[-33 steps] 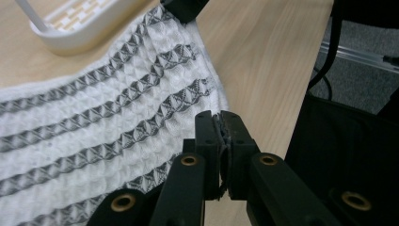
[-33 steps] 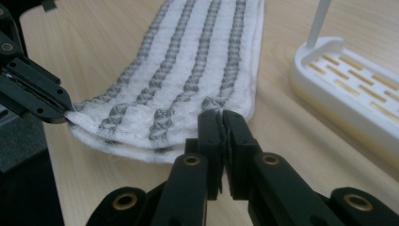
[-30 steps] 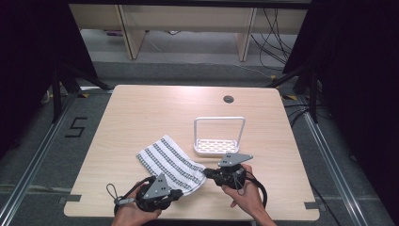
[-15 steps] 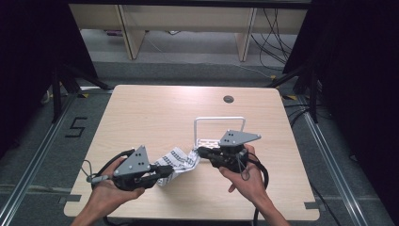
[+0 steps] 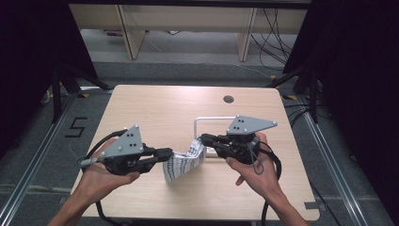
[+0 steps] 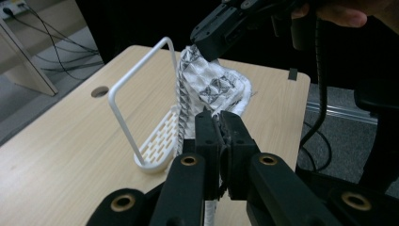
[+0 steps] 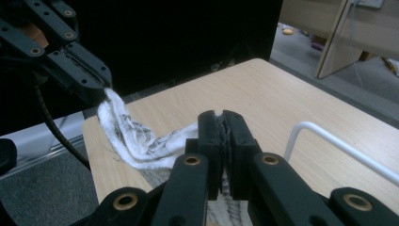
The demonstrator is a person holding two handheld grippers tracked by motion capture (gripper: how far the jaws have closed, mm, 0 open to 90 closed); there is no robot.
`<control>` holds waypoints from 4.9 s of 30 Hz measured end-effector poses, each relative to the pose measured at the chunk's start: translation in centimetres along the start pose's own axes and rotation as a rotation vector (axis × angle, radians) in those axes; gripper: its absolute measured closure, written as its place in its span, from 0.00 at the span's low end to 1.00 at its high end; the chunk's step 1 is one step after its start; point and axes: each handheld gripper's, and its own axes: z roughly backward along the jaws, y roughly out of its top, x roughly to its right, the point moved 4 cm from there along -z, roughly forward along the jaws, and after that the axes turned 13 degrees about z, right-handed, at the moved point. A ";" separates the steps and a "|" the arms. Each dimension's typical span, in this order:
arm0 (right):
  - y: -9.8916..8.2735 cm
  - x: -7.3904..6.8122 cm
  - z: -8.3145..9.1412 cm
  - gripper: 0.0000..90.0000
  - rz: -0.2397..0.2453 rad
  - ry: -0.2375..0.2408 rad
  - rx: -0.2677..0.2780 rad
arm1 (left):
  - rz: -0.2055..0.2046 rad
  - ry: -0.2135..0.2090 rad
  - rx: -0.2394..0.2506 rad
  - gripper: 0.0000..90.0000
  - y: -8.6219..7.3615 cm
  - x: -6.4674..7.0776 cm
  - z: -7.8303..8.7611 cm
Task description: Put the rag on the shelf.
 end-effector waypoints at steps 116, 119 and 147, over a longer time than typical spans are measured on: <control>-3.7 19.6 -2.5 0.71 -0.366 -0.331 -0.062 | 0.480 0.197 0.025 0.41 7.9 -15.9 -18.1; -3.7 19.4 -2.1 0.68 -0.358 -0.332 -0.075 | 0.486 0.193 0.025 0.40 7.6 -15.9 -17.6; -3.6 16.7 -0.2 0.43 -0.292 -0.286 -0.081 | 0.450 0.168 0.010 0.23 4.7 -14.1 -13.0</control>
